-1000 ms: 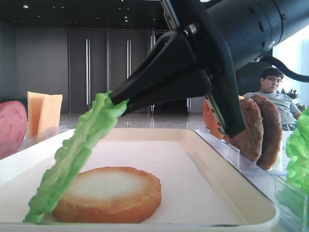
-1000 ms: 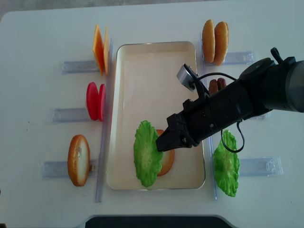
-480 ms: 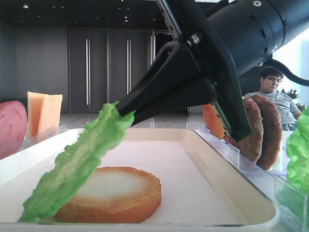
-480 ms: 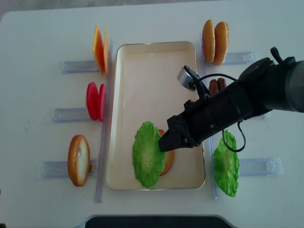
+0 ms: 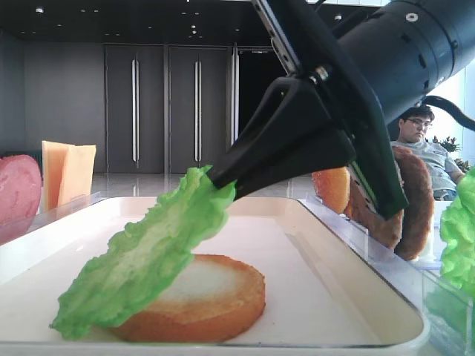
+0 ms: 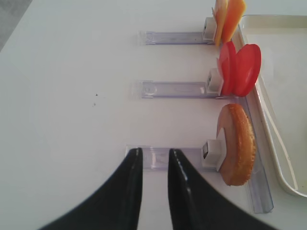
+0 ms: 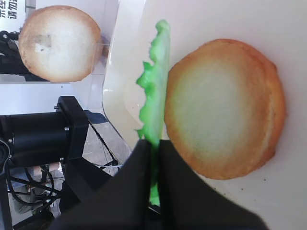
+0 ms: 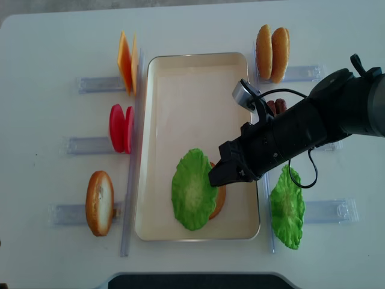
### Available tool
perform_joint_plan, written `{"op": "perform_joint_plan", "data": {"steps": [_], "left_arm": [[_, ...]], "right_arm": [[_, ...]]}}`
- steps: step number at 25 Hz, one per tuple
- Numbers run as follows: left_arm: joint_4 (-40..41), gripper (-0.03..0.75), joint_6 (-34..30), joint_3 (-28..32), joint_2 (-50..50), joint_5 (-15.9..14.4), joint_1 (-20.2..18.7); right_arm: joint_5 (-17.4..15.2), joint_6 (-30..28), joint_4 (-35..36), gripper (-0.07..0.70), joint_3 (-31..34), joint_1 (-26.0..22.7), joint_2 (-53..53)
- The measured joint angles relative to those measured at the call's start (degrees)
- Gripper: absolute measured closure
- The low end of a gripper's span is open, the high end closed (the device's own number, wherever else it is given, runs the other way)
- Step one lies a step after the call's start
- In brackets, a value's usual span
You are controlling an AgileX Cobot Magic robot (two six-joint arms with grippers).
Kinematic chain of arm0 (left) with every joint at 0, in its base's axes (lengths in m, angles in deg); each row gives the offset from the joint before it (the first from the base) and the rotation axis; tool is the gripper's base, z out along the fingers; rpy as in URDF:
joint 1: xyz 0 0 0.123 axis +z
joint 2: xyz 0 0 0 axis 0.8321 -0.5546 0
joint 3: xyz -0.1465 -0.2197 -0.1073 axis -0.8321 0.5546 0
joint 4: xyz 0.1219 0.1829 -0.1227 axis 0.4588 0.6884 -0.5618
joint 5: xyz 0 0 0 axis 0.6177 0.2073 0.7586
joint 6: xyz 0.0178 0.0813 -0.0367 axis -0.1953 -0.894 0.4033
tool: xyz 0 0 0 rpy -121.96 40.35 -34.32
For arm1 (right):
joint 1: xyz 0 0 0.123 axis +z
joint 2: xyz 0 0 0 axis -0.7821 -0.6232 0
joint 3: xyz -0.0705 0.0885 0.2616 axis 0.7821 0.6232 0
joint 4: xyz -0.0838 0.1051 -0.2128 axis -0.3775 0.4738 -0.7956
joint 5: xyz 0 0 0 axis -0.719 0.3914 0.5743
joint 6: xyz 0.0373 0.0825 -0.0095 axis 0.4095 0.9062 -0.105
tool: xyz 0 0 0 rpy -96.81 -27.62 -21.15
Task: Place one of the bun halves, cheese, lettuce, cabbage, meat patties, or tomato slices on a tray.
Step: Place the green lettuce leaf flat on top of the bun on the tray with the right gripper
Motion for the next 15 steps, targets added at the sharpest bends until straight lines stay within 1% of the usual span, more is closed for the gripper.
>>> {"op": "perform_joint_plan", "data": {"steps": [9,12,15], "left_arm": [[0.00,0.575,0.00,0.00,0.00,0.00,0.00],[0.00,0.575,0.00,0.00,0.00,0.00,0.00],[0.00,0.575,0.00,0.00,0.00,0.00,0.00]], "right_arm": [[0.00,0.19,-0.07,0.612,0.00,0.00,0.00],[0.00,0.19,-0.11,0.591,0.00,0.00,0.00],[0.00,0.20,-0.11,0.547,0.00,0.00,0.00]]}}
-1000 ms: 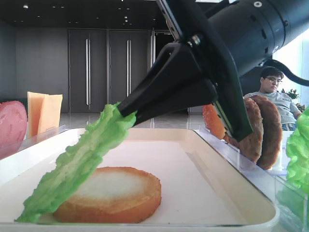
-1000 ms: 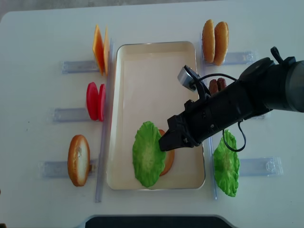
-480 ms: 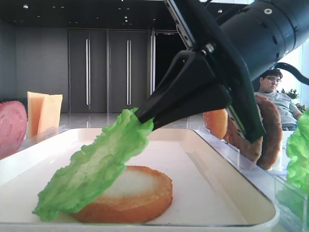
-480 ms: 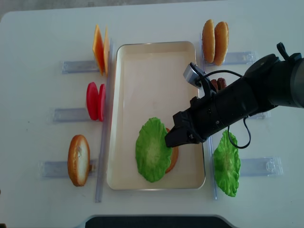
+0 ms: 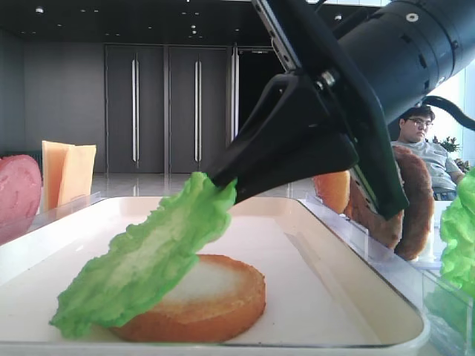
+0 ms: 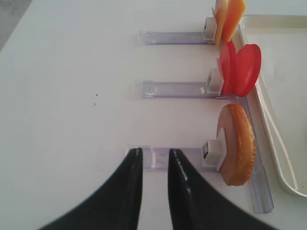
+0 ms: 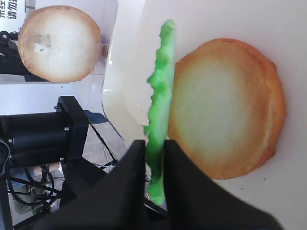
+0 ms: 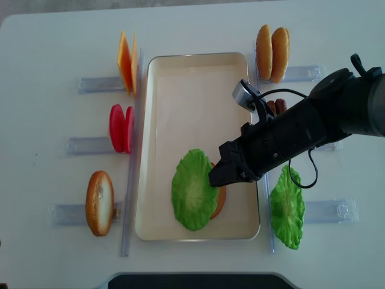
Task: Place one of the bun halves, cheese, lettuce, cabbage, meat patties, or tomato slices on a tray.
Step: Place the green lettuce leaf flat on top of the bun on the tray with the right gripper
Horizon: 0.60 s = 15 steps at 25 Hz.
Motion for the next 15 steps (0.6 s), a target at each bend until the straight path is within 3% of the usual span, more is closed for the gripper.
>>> {"op": "perform_joint_plan", "data": {"steps": [2,6,10,15], "left_arm": [[0.00,0.575,0.00,0.00,0.00,0.00,0.00],[0.00,0.575,0.00,0.00,0.00,0.00,0.00],[0.00,0.575,0.00,0.00,0.00,0.00,0.00],[0.00,0.575,0.00,0.00,0.00,0.00,0.00]], "right_arm": [[0.00,0.17,0.00,0.496,0.00,0.00,0.00],[0.00,1.37,0.00,0.309,0.00,0.00,0.00],[0.00,1.96,0.00,0.170,0.00,0.00,0.00],[0.27,4.07,-1.60,0.101,0.00,0.00,0.00]]}}
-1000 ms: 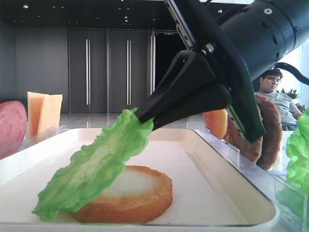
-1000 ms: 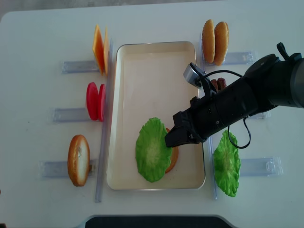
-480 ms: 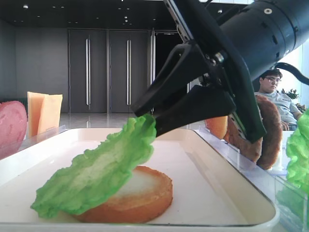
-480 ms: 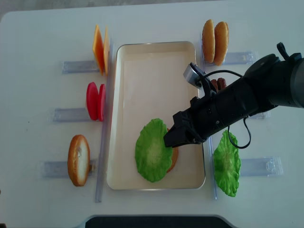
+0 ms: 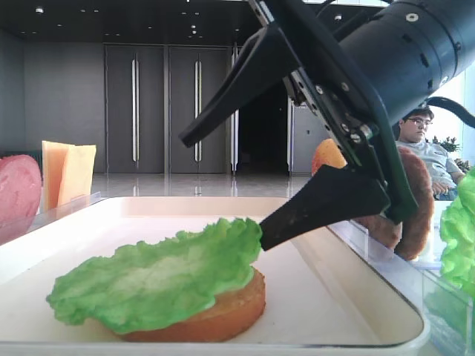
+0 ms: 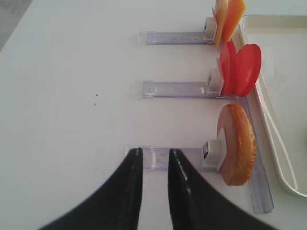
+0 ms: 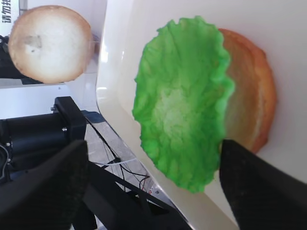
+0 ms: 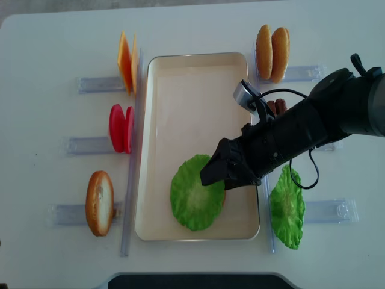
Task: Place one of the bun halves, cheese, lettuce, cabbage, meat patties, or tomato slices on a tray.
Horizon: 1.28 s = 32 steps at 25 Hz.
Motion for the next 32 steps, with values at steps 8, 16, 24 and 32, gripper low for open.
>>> {"op": "perform_joint_plan", "data": {"steps": [8,16,24,32], "left_arm": [[0.00,0.575,0.00,0.00,0.00,0.00,0.00],[0.00,0.575,0.00,0.00,0.00,0.00,0.00],[0.00,0.575,0.00,0.00,0.00,0.00,0.00],[0.00,0.575,0.00,0.00,0.00,0.00,0.00]], "right_arm": [[2.16,2.99,-3.45,0.078,0.00,0.00,2.83],[2.77,12.33,-14.30,0.078,-1.91,0.12,8.14],[0.93,27.43,-32.01,0.078,-8.78,1.52,11.44],[-6.54,44.54,-54.88,0.078,-20.42,1.58,11.44]]}}
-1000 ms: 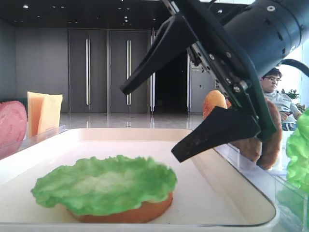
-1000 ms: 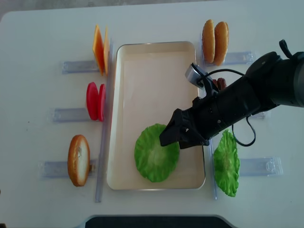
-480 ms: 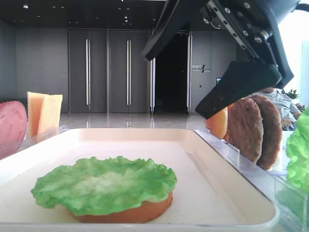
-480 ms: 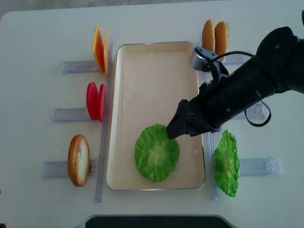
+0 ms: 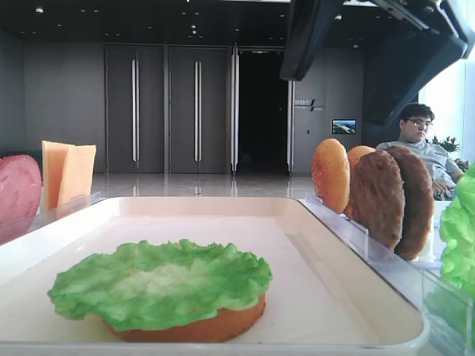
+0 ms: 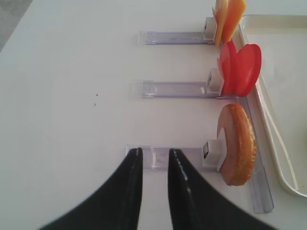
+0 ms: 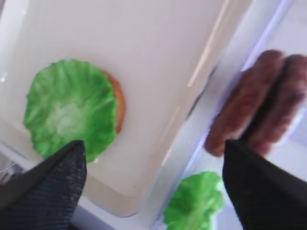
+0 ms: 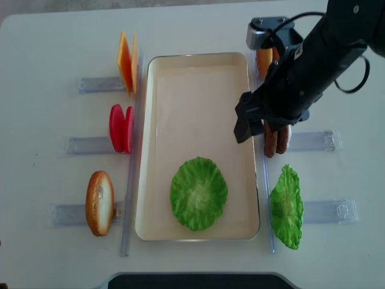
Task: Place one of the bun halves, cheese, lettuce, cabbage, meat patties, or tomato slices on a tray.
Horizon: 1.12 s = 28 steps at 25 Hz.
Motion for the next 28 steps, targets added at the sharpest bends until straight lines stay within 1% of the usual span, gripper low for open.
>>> {"op": "perform_joint_plan", "data": {"steps": [3,4,6,9,12,14,17,21,23,25,28], "left_arm": [[0.00,0.575,0.00,0.00,0.00,0.00,0.00],[0.00,0.575,0.00,0.00,0.00,0.00,0.00],[0.00,0.575,0.00,0.00,0.00,0.00,0.00],[0.00,0.575,0.00,0.00,0.00,0.00,0.00],[0.00,0.575,0.00,0.00,0.00,0.00,0.00],[0.00,0.575,0.00,0.00,0.00,0.00,0.00],[0.00,0.575,0.00,0.00,0.00,0.00,0.00],[0.00,0.575,0.00,0.00,0.00,0.00,0.00],[0.00,0.575,0.00,0.00,0.00,0.00,0.00],[0.00,0.575,0.00,0.00,0.00,0.00,0.00],[0.00,0.575,0.00,0.00,0.00,0.00,0.00]], "right_arm": [[-2.63,5.90,-10.95,0.078,-5.04,0.00,0.00],[-3.58,7.53,-13.50,0.078,-6.46,0.00,0.00],[-5.23,8.97,-17.64,0.078,-8.66,0.00,0.00],[-7.06,9.73,-20.22,0.078,-10.29,0.00,0.00],[-8.12,10.32,-22.26,0.078,-10.44,-0.17,0.00],[-8.39,10.87,-23.12,0.078,-10.44,-1.46,0.00],[-8.46,11.01,-22.98,0.078,-10.44,-6.28,0.00],[-8.64,11.22,-22.67,0.078,-10.44,-15.78,0.00],[-9.60,11.22,-23.03,0.078,-10.44,-20.89,0.00],[-10.82,11.09,-24.28,0.078,-10.44,-24.99,0.00],[-11.34,10.65,-27.47,0.078,-10.44,-29.63,0.00]]}}
